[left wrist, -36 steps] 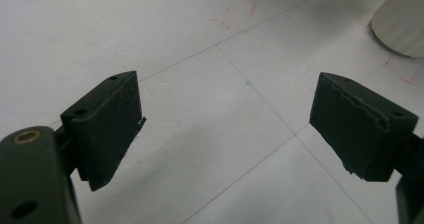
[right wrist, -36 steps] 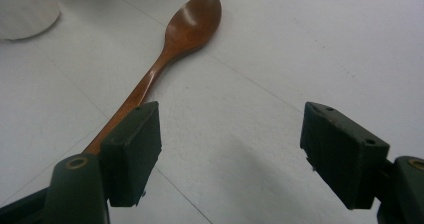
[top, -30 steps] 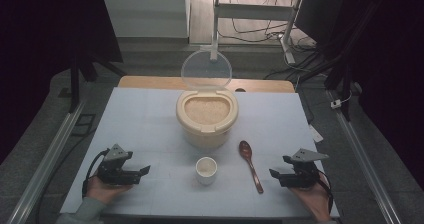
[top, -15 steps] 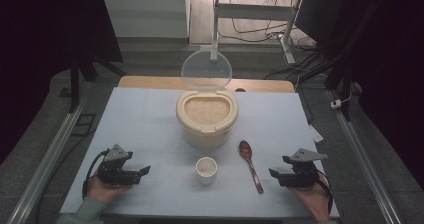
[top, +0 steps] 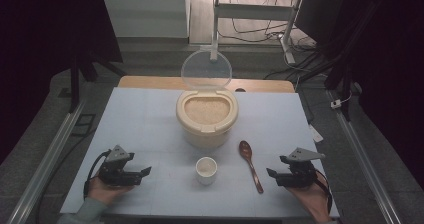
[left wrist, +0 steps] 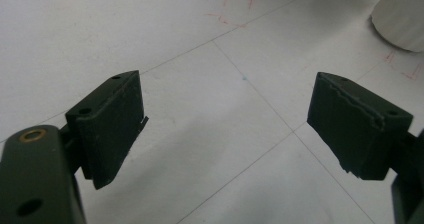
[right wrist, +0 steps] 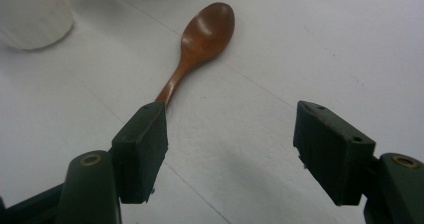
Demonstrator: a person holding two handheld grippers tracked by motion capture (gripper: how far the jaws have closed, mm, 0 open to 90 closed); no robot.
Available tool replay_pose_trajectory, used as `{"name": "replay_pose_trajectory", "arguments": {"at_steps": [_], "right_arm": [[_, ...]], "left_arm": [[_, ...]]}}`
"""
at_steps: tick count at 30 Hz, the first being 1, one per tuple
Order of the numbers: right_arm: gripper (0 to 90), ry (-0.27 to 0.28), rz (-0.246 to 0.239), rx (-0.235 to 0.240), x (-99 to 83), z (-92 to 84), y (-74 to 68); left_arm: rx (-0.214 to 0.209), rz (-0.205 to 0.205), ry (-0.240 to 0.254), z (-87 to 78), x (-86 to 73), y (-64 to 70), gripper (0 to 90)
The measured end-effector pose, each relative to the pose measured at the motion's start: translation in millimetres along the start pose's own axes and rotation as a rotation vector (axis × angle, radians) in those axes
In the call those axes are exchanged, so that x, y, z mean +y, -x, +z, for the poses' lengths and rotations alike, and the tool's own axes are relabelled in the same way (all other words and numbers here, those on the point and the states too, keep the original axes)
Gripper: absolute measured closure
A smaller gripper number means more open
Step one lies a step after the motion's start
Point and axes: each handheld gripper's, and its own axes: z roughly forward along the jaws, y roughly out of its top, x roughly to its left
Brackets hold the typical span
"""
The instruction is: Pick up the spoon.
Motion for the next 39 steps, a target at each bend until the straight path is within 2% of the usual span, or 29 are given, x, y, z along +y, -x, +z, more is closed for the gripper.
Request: {"name": "replay_pose_trajectory", "arguments": {"at_steps": [7,18,26,31,39], "right_arm": [[30.9,-0.039,0.034,0.008,13.1,-4.1,-8.1],[31.0,-0.109,0.004,0.036,28.6,3.0,-31.4],[31.2,-0.157,0.004,0.049,33.6,9.9,-42.2],[33.1,-0.232,0.013,0.041,37.4,18.4,-49.0],[38.0,-0.365,0.018,-0.023,42.5,36.0,-55.1]], "left_arm": [[-0.003,-0.001,-0.004,1.2,0.0,0.5,14.9],[-0.007,0.000,-0.006,2.2,-0.1,0.9,14.8],[-0.009,-0.001,-0.007,2.3,-0.4,0.6,14.8],[-0.009,-0.008,-0.007,2.2,-0.8,0.2,14.9],[-0.010,-0.008,-0.007,2.1,-1.2,0.6,14.9]]}}
